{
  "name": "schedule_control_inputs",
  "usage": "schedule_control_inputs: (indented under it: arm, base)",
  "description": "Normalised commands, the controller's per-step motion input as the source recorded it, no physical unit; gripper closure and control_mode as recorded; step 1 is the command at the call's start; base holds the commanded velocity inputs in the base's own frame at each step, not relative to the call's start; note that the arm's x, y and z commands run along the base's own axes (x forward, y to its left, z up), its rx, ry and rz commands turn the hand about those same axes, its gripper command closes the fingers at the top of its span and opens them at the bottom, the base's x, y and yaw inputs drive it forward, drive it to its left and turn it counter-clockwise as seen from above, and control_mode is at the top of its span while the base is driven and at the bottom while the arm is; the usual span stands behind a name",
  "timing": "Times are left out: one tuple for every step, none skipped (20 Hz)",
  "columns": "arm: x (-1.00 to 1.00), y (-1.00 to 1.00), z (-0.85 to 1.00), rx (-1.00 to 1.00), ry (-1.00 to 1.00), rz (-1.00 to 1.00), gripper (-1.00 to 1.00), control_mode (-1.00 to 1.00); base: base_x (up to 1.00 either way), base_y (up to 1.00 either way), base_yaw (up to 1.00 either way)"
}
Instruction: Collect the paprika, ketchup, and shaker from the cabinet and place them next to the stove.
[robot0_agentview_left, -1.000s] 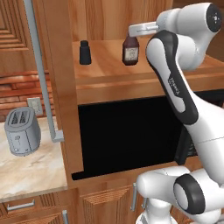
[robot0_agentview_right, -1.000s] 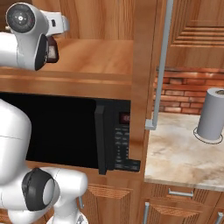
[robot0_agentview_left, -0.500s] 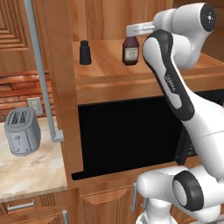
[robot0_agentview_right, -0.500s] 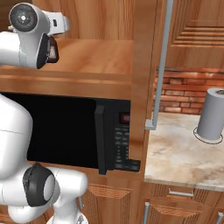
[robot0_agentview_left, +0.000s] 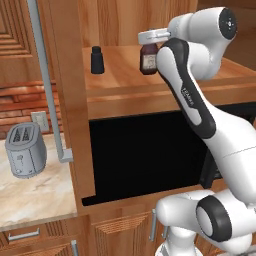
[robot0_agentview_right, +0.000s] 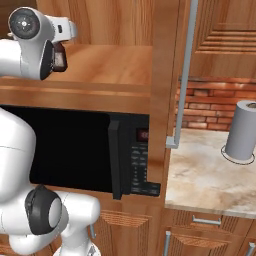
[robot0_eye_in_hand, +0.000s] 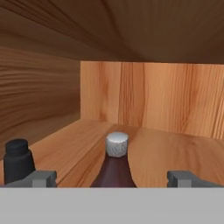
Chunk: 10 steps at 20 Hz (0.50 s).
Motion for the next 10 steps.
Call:
schedule_control_inputs:
  arm:
    - [0.12, -0.05, 0.0, 0.01, 0.0, 0.0, -1.0, -1.0]
    - [0.09, -0.06, 0.0, 0.0, 0.0, 0.0, -1.0, -1.0]
    - [0.11, -0.06, 0.0, 0.0, 0.0, 0.0, -1.0, -1.0]
    - [0.11, -0.01, 0.0, 0.0, 0.0, 0.0, -1.0, -1.0]
    - [0.1, 0.0, 0.0, 0.0, 0.0, 0.0, -1.0, -1.0]
    - [0.11, 0.0, 0.0, 0.0, 0.0, 0.0, -1.0, -1.0]
    - [0.11, 0.0, 0.0, 0.0, 0.0, 0.0, -1.0, -1.0]
    - [0.13, 0.0, 0.0, 0.0, 0.0, 0.0, -1.0, -1.0]
    - [0.12, 0.0, 0.0, 0.0, 0.0, 0.0, -1.0, -1.0]
    - [0.12, 0.0, 0.0, 0.0, 0.0, 0.0, -1.0, -1.0]
  base:
    - [0.0, 0.0, 0.0]
    - [0.0, 0.0, 0.0]
    - [0.0, 0.0, 0.0]
    - [0.0, 0.0, 0.0]
    - [0.0, 0.0, 0.0]
    - [0.0, 0.0, 0.0]
    - [0.0, 0.0, 0.0]
    - [0.0, 0.0, 0.0]
    - [0.0, 0.0, 0.0]
    - [0.0, 0.0, 0.0]
